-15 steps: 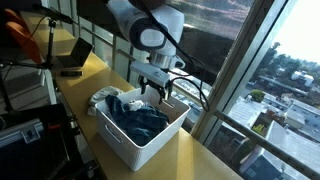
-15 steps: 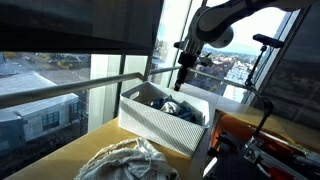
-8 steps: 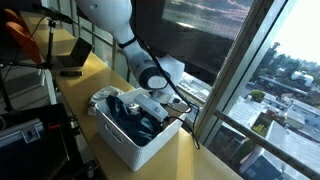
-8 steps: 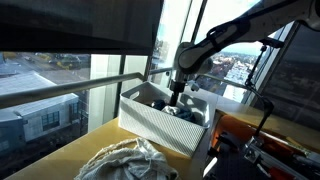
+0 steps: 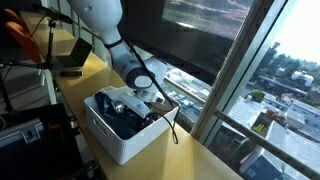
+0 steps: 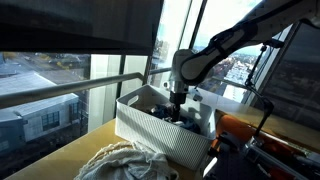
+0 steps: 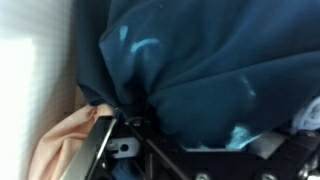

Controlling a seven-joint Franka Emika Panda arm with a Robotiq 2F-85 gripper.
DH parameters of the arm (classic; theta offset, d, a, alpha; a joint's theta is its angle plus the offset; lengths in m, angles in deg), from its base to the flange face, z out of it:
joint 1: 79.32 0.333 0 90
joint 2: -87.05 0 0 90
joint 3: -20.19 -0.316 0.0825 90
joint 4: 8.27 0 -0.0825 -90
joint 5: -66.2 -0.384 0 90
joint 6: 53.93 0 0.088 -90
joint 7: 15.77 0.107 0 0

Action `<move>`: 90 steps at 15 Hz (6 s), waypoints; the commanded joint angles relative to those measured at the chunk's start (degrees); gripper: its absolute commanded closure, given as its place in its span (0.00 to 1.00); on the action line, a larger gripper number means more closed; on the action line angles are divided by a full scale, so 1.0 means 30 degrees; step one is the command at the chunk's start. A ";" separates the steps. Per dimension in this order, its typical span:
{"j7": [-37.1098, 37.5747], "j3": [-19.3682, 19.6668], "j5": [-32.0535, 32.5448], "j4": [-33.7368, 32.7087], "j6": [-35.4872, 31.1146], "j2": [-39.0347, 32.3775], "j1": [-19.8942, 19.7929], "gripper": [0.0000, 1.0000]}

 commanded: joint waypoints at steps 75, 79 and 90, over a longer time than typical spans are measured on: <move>0.5490 -0.1229 0.1655 -0.2392 0.2619 0.1753 0.3697 1.00; 0.4695 -0.1246 0.1425 -0.2147 0.3078 0.2421 0.3118 1.00; 0.0943 0.0093 0.0928 -0.1867 0.5598 0.7459 0.0618 0.09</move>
